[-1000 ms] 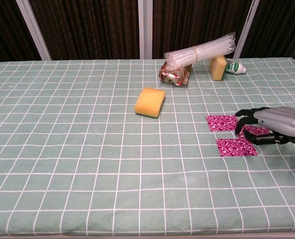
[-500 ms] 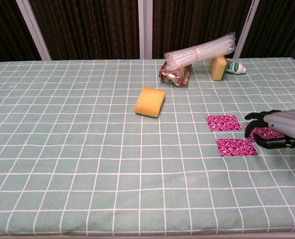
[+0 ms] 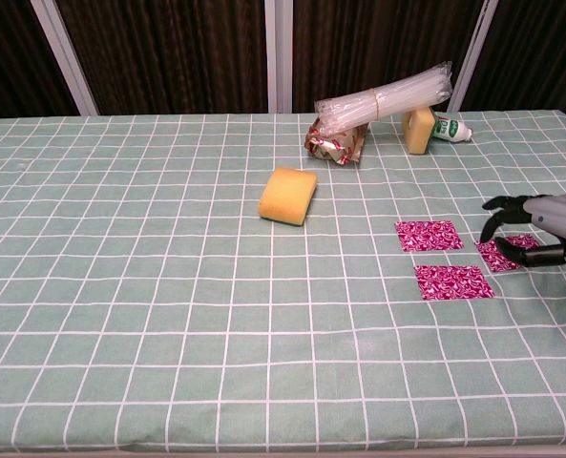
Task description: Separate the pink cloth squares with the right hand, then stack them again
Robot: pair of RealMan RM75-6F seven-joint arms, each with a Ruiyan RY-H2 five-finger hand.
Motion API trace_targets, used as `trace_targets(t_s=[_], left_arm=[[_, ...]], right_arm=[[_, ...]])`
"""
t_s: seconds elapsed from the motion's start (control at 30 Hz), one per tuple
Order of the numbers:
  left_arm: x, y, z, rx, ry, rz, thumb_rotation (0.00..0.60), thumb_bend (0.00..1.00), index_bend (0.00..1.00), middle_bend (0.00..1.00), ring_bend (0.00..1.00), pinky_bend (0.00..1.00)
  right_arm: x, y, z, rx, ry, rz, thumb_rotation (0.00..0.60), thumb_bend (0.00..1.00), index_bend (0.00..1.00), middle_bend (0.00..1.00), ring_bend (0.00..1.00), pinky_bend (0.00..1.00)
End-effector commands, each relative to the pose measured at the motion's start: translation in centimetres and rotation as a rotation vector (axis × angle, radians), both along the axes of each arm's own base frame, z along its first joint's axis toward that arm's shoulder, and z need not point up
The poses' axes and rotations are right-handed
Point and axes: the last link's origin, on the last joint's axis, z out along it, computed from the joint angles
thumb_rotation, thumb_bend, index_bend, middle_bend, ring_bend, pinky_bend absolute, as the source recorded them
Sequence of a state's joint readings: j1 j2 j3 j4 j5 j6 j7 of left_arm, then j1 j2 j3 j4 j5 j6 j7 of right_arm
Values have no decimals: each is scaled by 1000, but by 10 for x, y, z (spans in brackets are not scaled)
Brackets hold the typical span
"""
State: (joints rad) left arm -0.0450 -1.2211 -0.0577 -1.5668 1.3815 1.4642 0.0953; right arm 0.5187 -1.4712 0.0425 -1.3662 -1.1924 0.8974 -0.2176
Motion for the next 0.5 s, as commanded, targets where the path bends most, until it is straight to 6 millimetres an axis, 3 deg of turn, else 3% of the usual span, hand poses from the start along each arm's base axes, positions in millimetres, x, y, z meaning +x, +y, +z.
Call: trace_targets(t_s=[0.03,0.13,0.23,0.5], left_arm=[[0,0,0,2,-1,1,600,85,174,99,105,168],[-1,-2,1,1,-4,7,600,85,174,99,105,168],[-3,-4,1,0,-13,16,600,85,174,99,105,168],[-4,-8,3,1,-27,20,600,85,174,99,104,168]], right_arm=[[19,-16,-1,-35,-36,31,231,296,273,35,0,0],[29,-30,-8,-49,-41,33,344,211,281,41,0,0],[37,-39,-18,-47,-9,58,454,194,284,45,0,0],[42,-54,-43,-16,61,59,561,192,283,46,0,0]])
